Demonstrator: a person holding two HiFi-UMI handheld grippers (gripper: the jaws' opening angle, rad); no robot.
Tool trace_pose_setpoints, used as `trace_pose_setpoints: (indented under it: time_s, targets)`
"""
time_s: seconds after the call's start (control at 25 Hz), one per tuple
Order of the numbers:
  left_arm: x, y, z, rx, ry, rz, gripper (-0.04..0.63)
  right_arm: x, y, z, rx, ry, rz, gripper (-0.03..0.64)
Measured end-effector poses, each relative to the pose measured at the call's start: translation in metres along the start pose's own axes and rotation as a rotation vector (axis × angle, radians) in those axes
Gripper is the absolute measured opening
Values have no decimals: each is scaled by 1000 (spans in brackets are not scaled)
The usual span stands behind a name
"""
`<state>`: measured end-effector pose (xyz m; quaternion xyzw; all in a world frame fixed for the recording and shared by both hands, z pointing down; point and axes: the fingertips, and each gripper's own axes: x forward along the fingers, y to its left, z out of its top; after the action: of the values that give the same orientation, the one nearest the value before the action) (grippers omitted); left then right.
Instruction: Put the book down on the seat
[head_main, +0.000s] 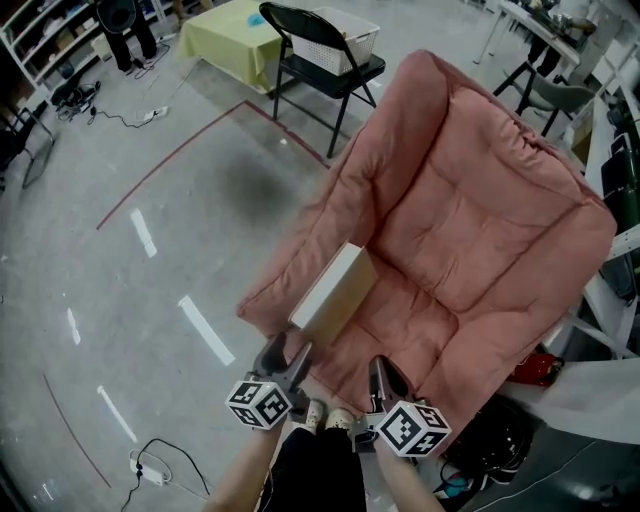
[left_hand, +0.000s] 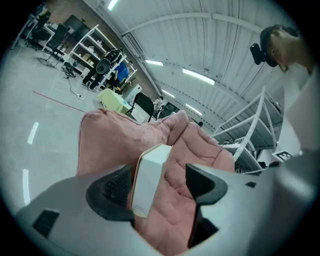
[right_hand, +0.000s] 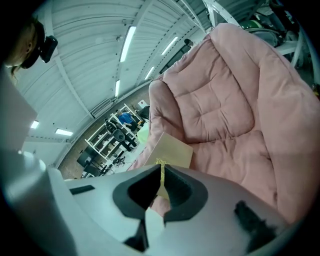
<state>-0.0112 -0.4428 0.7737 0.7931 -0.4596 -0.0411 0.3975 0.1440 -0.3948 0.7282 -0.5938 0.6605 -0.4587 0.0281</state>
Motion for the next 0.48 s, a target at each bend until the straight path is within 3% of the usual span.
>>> trace_pose_setpoints:
  time_s: [0.32, 0.48]
  targets:
    - [-30, -43, 25, 35, 5, -22, 319, -23, 40, 13, -14, -2, 44, 14]
    - [-43, -65, 46, 60, -3, -19, 261, -36, 63, 22, -31, -5, 50, 14]
